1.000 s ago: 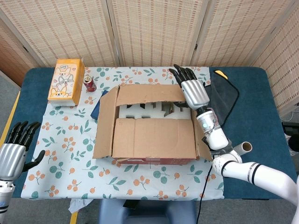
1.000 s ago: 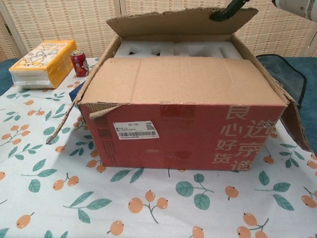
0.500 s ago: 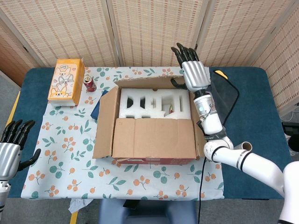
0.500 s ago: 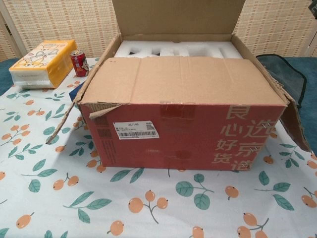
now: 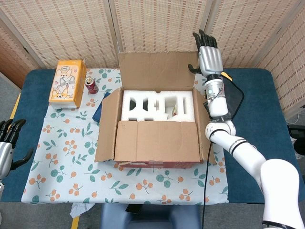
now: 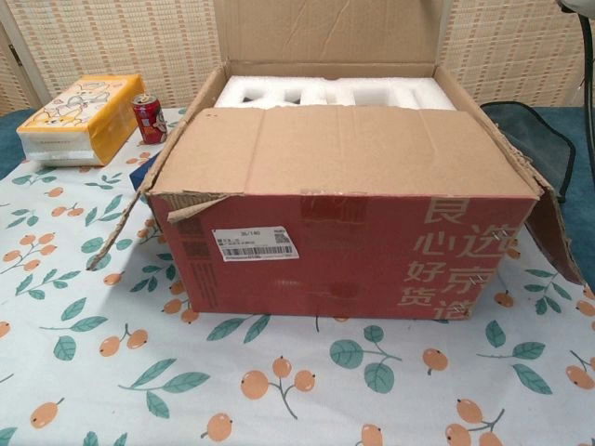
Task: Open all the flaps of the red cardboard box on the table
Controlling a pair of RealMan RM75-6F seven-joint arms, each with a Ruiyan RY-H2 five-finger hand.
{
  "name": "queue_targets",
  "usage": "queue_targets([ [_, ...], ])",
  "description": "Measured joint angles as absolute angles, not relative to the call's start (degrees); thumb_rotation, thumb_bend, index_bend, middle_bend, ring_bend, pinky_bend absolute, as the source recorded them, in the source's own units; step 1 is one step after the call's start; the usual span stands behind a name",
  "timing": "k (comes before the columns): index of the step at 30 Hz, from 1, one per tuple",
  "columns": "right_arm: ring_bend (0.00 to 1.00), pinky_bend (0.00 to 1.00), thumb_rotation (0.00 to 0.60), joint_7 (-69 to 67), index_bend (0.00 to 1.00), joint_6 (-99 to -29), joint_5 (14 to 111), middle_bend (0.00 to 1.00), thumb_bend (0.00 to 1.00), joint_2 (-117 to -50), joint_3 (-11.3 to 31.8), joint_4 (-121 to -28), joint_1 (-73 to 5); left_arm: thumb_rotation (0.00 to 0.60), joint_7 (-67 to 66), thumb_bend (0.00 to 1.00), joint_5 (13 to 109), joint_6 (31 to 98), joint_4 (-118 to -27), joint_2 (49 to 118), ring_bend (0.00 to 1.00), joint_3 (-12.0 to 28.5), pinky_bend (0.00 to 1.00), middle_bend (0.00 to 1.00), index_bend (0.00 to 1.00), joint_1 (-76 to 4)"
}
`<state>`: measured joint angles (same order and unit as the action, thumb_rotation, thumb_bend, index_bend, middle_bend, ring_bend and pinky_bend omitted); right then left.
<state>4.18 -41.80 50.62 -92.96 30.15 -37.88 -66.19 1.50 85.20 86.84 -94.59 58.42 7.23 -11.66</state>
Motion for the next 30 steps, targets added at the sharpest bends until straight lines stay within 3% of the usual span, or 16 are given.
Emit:
queue_targets([
  [3, 0.0, 0.0, 0.6, -0.37, 0.0, -40.01, 52.43, 0.0, 0.34, -94.5, 29.26, -33.65, -66.64, 0.6, 1.32, 0.41, 85.1, 86.94, -94.54, 58.47, 0.05, 7.35, 0.05, 0.15, 0.03, -11.56],
  [7, 0.0, 0.0, 0.6, -5.15, 0.0, -40.1, 55.32, 0.0, 0.34, -93.51, 28.07, -36.3, -65.36, 0.6, 1.18, 0.41, 85.03, 87.18, -94.56, 58.52, 0.05, 7.34, 0.05, 0.15, 0.03, -11.28],
  [13, 0.0, 0.01, 0.6, -7.22, 0.0, -42.23, 58.57, 0.0, 0.34, -85.48, 26.35, -54.31, -60.19, 0.6, 2.34, 0.42, 84.07, 86.72, -94.14, 58.62, 0.05, 7.34, 0.05, 0.15, 0.02, -10.94],
  [15, 0.0, 0.08, 0.6, -8.04, 0.0, -42.53, 58.93, 0.0, 0.34, -81.36, 25.91, -62.97, -57.89, 0.6, 1.95, 0.42, 84.1, 86.78, -94.17, 58.83, 0.05, 7.36, 0.05, 0.15, 0.02, -10.9],
  [17, 0.02, 0.27, 0.6, -9.1, 0.0, -42.41, 59.02, 0.0, 0.34, -76.62, 25.47, -71.8, -55.45, 0.6, 1.35, 0.42, 84.26, 86.89, -94.36, 59.15, 0.04, 7.38, 0.05, 0.15, 0.02, -10.92],
  [19, 0.06, 0.38, 0.6, -10.17, 0.0, -42.21, 58.98, 0.0, 0.34, -72.31, 25.05, -78.86, -53.2, 0.6, 1.18, 0.42, 84.6, 86.84, -94.5, 59.38, 0.04, 7.36, 0.06, 0.15, 0.01, -11.03],
  [23, 0.12, 0.39, 0.6, -15.65, 0.0, -40.43, 58.55, 0.0, 0.34, -63.38, 24.49, -90.72, -48.26, 0.6, 0.52, 0.42, 84.57, 86.26, -94.39, 59.75, 0.04, 7.36, 0.06, 0.15, 0.01, -11.33],
  [30, 0.12, 0.4, 0.6, -33.66, 0.0, -29.8, 59.16, 0.0, 0.34, -58.96, 25.96, -94.71, -44.26, 0.6, 0.66, 0.42, 83.84, 85.32, -94.03, 59.98, 0.04, 7.55, 0.06, 0.15, 0.0, -11.64],
])
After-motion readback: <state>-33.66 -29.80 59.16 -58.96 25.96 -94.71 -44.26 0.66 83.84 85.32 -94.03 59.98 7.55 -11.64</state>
